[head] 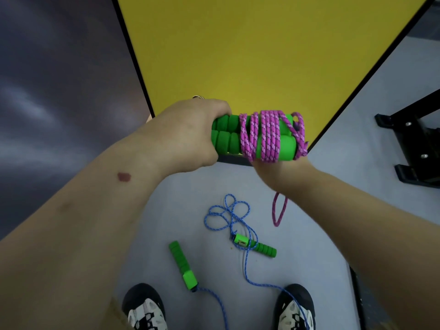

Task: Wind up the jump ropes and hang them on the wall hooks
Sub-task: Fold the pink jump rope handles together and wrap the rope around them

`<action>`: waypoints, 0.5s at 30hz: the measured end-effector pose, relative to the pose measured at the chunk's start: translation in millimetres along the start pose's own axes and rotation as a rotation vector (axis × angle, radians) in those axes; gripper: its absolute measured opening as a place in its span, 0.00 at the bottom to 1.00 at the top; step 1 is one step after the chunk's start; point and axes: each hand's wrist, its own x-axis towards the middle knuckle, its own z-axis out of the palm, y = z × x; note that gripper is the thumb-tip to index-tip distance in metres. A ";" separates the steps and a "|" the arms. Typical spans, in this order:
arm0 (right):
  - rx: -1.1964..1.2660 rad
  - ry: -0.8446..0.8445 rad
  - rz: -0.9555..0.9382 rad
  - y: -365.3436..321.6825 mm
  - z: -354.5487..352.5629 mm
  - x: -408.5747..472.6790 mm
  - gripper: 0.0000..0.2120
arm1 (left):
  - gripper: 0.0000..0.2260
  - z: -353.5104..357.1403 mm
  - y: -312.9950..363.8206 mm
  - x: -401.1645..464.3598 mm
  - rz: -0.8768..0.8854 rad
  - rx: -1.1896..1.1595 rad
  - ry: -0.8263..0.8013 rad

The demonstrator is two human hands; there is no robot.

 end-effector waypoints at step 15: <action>0.441 -0.179 0.234 -85.4 -69.3 -29.7 0.20 | 0.17 24.1 -4.8 8.0 -0.013 0.316 0.442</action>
